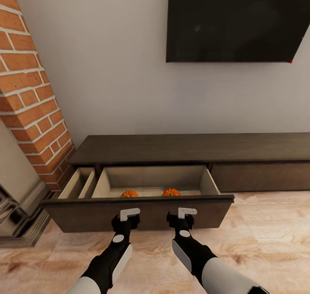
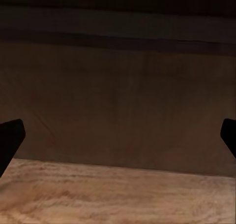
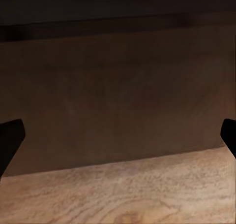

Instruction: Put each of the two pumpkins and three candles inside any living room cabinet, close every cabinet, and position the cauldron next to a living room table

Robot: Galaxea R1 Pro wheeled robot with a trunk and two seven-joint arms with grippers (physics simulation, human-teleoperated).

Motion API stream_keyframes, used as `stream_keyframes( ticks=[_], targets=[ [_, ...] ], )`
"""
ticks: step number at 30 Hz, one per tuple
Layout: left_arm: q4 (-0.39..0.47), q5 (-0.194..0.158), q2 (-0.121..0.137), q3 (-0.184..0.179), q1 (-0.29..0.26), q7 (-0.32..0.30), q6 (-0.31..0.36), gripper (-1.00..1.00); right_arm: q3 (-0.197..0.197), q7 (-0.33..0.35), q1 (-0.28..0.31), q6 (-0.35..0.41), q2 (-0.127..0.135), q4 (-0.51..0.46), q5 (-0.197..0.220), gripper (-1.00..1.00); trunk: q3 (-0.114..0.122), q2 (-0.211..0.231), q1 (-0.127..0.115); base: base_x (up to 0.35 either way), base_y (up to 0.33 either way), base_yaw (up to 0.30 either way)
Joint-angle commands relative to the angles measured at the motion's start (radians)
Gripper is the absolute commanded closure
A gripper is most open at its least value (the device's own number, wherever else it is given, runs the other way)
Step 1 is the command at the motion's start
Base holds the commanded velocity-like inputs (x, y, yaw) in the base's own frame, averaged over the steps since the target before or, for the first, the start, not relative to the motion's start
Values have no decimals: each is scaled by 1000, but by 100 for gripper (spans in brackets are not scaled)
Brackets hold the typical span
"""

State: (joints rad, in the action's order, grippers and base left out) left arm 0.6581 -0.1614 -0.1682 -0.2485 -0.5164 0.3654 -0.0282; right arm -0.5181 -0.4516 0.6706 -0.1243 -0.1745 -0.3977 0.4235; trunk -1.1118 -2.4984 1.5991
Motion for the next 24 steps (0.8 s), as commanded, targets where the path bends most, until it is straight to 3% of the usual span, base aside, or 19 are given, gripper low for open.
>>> stream_keyframes(
  ticks=[1,3,9,18,24],
  targets=[
    [0,-10,1,-6,0,7,-3,-100,-7,-6,1,-8,0,2,11,-100,-1,0,0,143,0,0],
    [0,-10,1,-7,2,8,-10,-100,-8,-6,1,-8,0,2,11,-100,-1,0,0,75,0,0],
    [0,-5,0,-8,7,9,-114,-100,-7,-6,1,-8,0,2,11,-100,-1,0,0,12,0,0],
    [0,-3,-1,-8,7,7,-123,-100,-7,-6,1,-8,0,2,11,-100,-1,0,0,0,0,0],
    [0,-1,-1,-8,7,4,-121,-100,-8,-6,1,-8,0,2,11,-100,-24,-3,4,0,0,0]
  ],
)
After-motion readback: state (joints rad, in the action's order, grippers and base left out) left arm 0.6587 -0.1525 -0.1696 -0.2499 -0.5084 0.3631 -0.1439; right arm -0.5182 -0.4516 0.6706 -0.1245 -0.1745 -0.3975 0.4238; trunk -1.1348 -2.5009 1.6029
